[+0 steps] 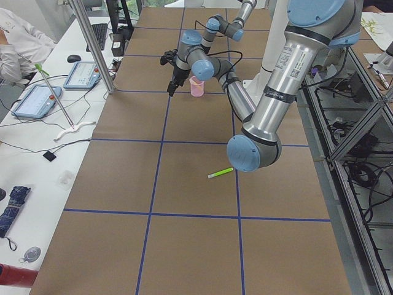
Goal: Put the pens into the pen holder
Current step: 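Withdraw the left gripper while the right gripper moves to the purple marker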
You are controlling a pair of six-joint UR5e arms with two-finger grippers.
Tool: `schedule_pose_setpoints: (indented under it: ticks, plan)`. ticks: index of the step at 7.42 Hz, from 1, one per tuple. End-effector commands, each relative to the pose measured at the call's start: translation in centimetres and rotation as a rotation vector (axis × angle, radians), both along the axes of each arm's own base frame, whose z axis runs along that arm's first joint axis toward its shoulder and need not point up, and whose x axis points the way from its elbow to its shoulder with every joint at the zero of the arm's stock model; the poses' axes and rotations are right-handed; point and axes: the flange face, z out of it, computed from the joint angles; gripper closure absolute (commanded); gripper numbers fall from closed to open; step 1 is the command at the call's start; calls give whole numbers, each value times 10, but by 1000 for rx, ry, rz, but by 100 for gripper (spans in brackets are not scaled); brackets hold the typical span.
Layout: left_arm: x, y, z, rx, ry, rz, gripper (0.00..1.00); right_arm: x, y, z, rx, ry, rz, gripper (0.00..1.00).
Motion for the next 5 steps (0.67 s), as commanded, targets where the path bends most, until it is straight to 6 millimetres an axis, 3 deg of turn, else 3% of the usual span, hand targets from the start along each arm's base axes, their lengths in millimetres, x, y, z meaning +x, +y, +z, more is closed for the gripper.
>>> schedule_pose_setpoints:
  ticks: [1,2,5]
  plan:
    - [0,-1,1,3,-6,-8,0,-11,-3,-10,3,-7,-2,35]
    - [0,-1,2,2,-7,-8,0,-25,-10,-11,-1,1,-2,37]
    - [1,-2,5,-4,-11,-11,0,-26,-13,-6,-5,9,1,57]
